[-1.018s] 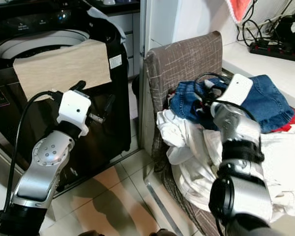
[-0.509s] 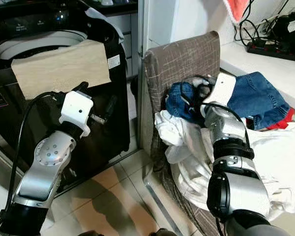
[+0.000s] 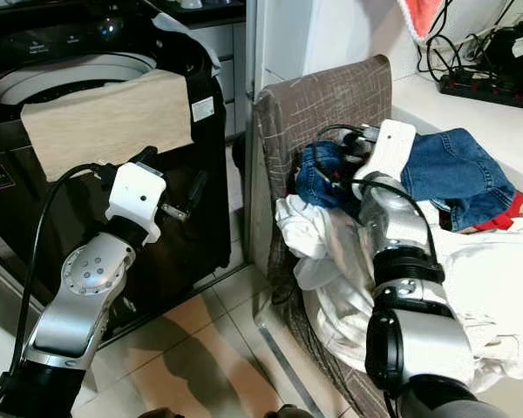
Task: Clothes washing
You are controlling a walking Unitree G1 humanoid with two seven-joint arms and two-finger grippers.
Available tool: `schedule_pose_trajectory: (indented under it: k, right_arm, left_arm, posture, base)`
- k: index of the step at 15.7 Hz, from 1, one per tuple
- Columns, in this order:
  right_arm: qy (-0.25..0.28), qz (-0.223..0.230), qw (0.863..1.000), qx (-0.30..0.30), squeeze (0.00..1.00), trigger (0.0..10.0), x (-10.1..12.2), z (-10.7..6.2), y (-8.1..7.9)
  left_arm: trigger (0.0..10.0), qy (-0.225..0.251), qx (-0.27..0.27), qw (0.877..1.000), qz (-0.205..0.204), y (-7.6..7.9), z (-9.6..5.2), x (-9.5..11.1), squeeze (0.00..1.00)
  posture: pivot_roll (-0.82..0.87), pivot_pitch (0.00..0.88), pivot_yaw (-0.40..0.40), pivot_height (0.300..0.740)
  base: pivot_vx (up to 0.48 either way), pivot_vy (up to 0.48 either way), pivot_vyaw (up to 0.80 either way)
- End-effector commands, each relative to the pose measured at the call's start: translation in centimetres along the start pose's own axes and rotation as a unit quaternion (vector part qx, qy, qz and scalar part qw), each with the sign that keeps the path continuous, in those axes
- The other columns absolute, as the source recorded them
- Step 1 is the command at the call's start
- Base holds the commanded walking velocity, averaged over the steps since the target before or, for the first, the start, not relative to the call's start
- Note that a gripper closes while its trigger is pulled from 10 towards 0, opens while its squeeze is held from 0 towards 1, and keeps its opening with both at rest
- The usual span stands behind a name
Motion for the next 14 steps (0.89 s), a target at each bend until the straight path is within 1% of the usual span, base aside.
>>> schedule_pose_trajectory:
  k: [1, 2, 3, 4, 5, 6, 7, 8, 9, 10, 11, 12, 13, 14]
  right_arm:
    - [0.054, -0.026, 0.998, 0.033, 0.00, 0.0, 2.5, -0.2, -1.6]
    - [0.086, -0.045, 0.994, 0.043, 0.00, 0.0, 4.0, -0.4, -2.4]
    - [0.105, -0.058, 0.992, 0.048, 0.00, 0.0, 4.8, -0.6, -2.8]
    - [0.138, -0.105, 0.983, 0.066, 0.00, 0.0, 5.9, -1.2, -3.9]
    - [0.169, -0.129, 0.973, 0.084, 0.00, 0.0, 7.4, -1.8, -5.3]
    - [0.184, -0.134, 0.969, 0.092, 0.00, 0.0, 8.2, -2.2, -5.9]
    - [0.212, -0.134, 0.962, 0.111, 0.00, 0.0, 9.5, -2.8, -7.0]
    - [0.236, -0.142, 0.954, 0.118, 0.00, 0.0, 10.5, -3.4, -7.7]
    - [0.243, -0.148, 0.951, 0.120, 0.00, 0.0, 10.8, -3.6, -7.9]
    - [0.228, -0.137, 0.957, 0.115, 0.00, 0.0, 10.1, -3.4, -7.2]
    - [0.195, -0.111, 0.969, 0.098, 0.05, 0.0, 8.7, -2.8, -5.7]
    - [0.164, -0.086, 0.980, 0.074, 0.06, 0.0, 7.4, -2.4, -4.1]
    - [0.137, -0.065, 0.987, 0.053, 0.15, 0.0, 6.3, -2.1, -2.9]
    - [0.078, -0.035, 0.996, 0.012, 0.21, 0.0, 3.5, -1.9, -0.5]
  left_arm:
    - [10.0, 0.000, -0.004, 1.000, 0.002, 0.2, 0.0, 0.1, 0.00]
    - [10.0, 0.000, -0.004, 1.000, 0.002, 0.2, -0.1, 0.0, 0.00]
    - [10.0, -0.001, -0.003, 1.000, 0.002, 0.1, -0.1, 0.0, 0.00]
    - [10.0, -0.001, -0.003, 1.000, 0.002, 0.1, -0.1, 0.0, 0.00]
    - [10.0, -0.001, -0.003, 1.000, 0.002, 0.1, -0.1, 0.0, 0.00]
    - [10.0, -0.001, -0.003, 1.000, 0.002, 0.1, -0.1, 0.0, 0.00]
    - [10.0, -0.001, -0.002, 1.000, 0.002, 0.1, -0.1, 0.0, 0.00]
    - [10.0, 0.000, -0.002, 1.000, 0.001, 0.1, 0.0, 0.1, 0.00]
    - [10.0, 0.001, -0.002, 1.000, 0.001, 0.1, 0.0, 0.1, 0.00]
    - [10.0, 0.001, -0.001, 1.000, 0.001, 0.1, 0.0, 0.1, 0.00]
    - [10.0, 0.001, 0.000, 1.000, 0.000, 0.1, -0.1, 0.0, 0.00]
    - [10.0, 0.000, 0.000, 1.000, 0.000, 0.1, -0.1, 0.0, 0.00]
    - [10.0, 0.000, 0.001, 1.000, 0.000, 0.1, -0.2, 0.0, 0.00]
    - [10.0, -0.001, 0.001, 1.000, 0.001, 0.1, -0.2, 0.0, 0.00]
  posture:
    - [-0.03, 0.000, -0.014, 0.716]
    - [-0.03, 0.000, -0.014, 0.716]
    - [-0.03, 0.000, -0.014, 0.716]
    - [-0.03, 0.000, -0.014, 0.716]
    - [-0.03, 0.000, -0.014, 0.716]
    - [-0.03, 0.000, -0.014, 0.716]
    - [-0.03, 0.000, -0.014, 0.716]
    - [-0.03, 0.000, -0.017, 0.716]
    - [-0.03, 0.000, -0.021, 0.716]
    - [-0.03, 0.000, -0.025, 0.716]
    - [-0.03, 0.000, -0.025, 0.716]
    - [-0.03, 0.000, -0.025, 0.716]
    - [-0.03, 0.000, -0.025, 0.716]
    - [-0.03, 0.000, -0.025, 0.716]
  base:
    - [0.000, 0.000, 0.00]
    - [0.000, 0.000, 0.00]
    - [0.000, 0.000, 0.00]
    - [0.000, 0.000, 0.00]
    - [0.000, 0.000, 0.00]
    - [0.000, 0.000, 0.00]
    - [0.000, 0.000, 0.00]
    - [0.000, 0.000, 0.00]
    - [0.000, 0.000, 0.00]
    - [0.000, 0.000, 0.00]
    - [0.000, 0.000, 0.00]
    - [0.000, 0.000, 0.00]
    - [0.000, 0.000, 0.00]
    - [0.000, 0.000, 0.00]
Point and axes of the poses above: a point about 5 cm out from each wrist's last joint towards the gripper, its own z axis pointing out of the wrist towards the gripper, its own x axis along the axis of the wrist's last joint, y = z × x, the point moved 5 cm from there along z, pointing out of the wrist towards the gripper, and after that the axes turned 2 degrees about -z, right-handed, at the moved point
